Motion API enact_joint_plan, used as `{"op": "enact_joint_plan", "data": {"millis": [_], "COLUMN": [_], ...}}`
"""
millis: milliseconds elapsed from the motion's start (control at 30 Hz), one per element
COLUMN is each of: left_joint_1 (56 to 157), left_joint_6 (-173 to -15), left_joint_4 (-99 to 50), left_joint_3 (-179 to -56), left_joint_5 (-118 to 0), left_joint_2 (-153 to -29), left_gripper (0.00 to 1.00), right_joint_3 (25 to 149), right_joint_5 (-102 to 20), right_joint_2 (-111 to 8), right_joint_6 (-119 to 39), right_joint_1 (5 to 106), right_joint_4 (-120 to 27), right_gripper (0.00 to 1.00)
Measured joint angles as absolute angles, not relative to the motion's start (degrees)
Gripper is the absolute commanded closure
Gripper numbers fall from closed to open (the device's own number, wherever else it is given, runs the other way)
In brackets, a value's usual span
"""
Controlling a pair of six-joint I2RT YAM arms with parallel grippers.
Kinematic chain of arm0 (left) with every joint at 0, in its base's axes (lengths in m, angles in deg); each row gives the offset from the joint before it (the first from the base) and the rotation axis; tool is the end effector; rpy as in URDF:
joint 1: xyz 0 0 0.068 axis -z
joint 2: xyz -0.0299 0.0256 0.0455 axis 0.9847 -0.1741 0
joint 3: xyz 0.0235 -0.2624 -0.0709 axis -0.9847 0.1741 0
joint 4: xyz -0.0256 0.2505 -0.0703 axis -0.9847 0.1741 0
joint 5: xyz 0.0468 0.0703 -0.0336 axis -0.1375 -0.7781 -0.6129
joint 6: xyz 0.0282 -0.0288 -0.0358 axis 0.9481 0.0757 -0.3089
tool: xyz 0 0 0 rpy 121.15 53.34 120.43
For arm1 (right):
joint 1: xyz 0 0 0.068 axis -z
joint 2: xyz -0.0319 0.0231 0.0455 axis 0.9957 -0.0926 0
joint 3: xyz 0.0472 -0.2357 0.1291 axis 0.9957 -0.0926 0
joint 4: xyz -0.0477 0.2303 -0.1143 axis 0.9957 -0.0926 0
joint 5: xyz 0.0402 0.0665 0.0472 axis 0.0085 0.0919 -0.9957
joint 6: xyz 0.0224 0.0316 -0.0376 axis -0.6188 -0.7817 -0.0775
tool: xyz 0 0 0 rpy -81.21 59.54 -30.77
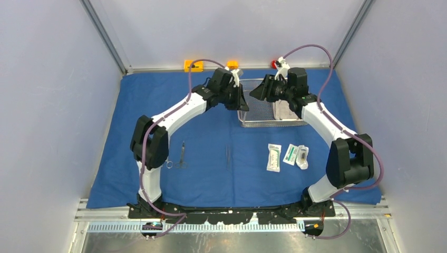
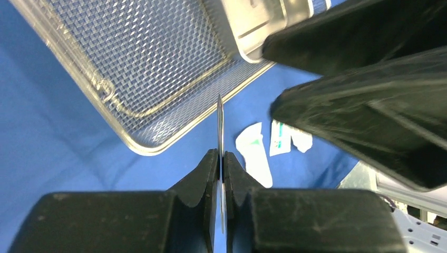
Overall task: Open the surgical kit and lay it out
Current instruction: Place the medical item in the surgical kit.
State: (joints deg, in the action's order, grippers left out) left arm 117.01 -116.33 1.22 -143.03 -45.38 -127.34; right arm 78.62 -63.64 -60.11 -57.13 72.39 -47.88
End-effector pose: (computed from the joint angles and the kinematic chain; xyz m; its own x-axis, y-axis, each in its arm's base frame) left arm 0.3552 -0.2844 0.2910 -0.8478 -0.0109 -0.5302 0.3845 0.6760 -0.6287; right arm 0.3501 0.0950 0.2978 -0.6244 0.2230 -0.7486 -0.4204 0.7118 0.5627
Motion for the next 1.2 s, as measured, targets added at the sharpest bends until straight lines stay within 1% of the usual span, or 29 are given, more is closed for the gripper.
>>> {"op": "enact_joint_plan", "data": {"millis": [100, 433, 533, 633, 800, 933, 1200], "left_joint_1": [117.01, 117.01, 116.99, 117.01, 117.01, 117.69, 119.74], "left_joint_6": [-116.48, -119.17, -121.58, -124.55, -127.67, -128.85, -129.77], "left_joint_4": [1.26, 1.11, 0.56, 0.12, -0.2, -1.47, -3.7], "left_joint_3": [-139.29, -117.34, -110.85, -105.19, -100.97, -100.58, -100.36], "left_joint_5": [-46.81, -55.59, -58.15, -59.37, -60.6, -61.56, -63.39], "left_joint_2": [-125.33, -109.4, -106.86, -106.86, -106.91, -107.02, -109.07], "left_gripper": [1.0, 1.0, 1.0, 1.0, 1.0, 1.0, 1.0], "right_joint_3": [78.72, 81.57, 81.68, 81.59, 79.1, 76.12, 74.86], "right_joint_5": [-63.0, -60.56, -59.07, -57.8, -55.73, -54.74, -54.44], "right_joint_2": [-59.74, -57.23, -57.23, -57.21, -55.72, -53.01, -51.74], "right_joint_6": [-56.12, -51.2, -49.28, -47.27, -43.81, -42.11, -40.93], "right_joint_1": [72.61, 77.55, 78.93, 79.32, 80.15, 81.86, 83.5], "right_joint_4": [-49.45, -53.08, -55.31, -57.49, -59.18, -59.98, -60.18], "right_gripper": [0.41, 0.4, 0.4, 0.4, 0.4, 0.41, 0.4]}}
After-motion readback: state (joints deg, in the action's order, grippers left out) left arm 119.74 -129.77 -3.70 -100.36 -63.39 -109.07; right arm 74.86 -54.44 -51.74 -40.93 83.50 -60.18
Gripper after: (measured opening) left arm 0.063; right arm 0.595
